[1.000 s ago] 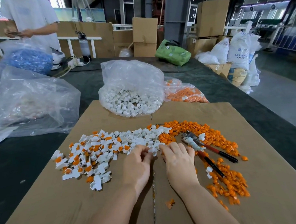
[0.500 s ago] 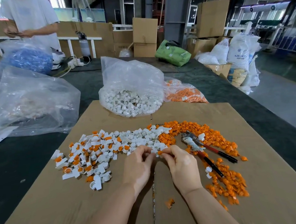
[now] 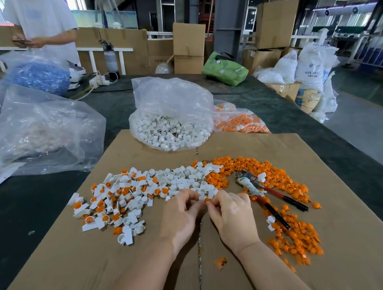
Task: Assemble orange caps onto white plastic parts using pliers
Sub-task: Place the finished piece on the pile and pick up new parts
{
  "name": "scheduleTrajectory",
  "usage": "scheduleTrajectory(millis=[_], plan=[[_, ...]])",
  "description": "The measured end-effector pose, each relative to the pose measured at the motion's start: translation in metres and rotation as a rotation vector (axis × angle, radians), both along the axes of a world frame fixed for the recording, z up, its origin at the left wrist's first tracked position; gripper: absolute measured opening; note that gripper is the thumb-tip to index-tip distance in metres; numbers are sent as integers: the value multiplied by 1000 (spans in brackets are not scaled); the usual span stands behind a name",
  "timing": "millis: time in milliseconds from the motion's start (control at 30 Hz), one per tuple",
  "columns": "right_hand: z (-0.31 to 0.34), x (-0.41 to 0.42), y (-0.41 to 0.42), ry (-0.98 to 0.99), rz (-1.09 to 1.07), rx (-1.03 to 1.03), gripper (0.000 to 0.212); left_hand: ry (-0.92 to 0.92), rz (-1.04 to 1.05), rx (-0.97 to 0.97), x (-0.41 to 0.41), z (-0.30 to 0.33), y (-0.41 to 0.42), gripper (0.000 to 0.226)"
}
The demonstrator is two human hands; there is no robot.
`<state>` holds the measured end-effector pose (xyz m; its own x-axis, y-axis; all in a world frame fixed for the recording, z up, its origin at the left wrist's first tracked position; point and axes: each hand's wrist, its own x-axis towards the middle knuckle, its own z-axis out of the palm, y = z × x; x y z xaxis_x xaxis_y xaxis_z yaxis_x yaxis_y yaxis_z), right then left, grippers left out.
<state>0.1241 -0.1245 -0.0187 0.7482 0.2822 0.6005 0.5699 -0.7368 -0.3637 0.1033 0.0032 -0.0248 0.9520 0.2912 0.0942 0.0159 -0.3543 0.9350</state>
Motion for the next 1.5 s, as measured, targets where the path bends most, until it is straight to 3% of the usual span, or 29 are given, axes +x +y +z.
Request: scheduleTrajectory(millis=[267, 533, 967, 1200, 1500], plan=[[0, -1, -2, 77, 75, 55, 14, 17, 34, -3, 2, 0, -1, 17], [2, -2, -4, 76, 161, 106, 28, 13, 25, -65, 1, -1, 0, 14], [3, -1, -4, 81, 151, 101, 22, 7, 11, -24, 1, 0, 0, 17], [4, -2, -4, 74, 139, 83, 23, 1, 11, -54, 1, -2, 0, 3], [3, 0, -5, 47, 143, 101, 21, -4, 15, -43, 1, -1, 0, 9]])
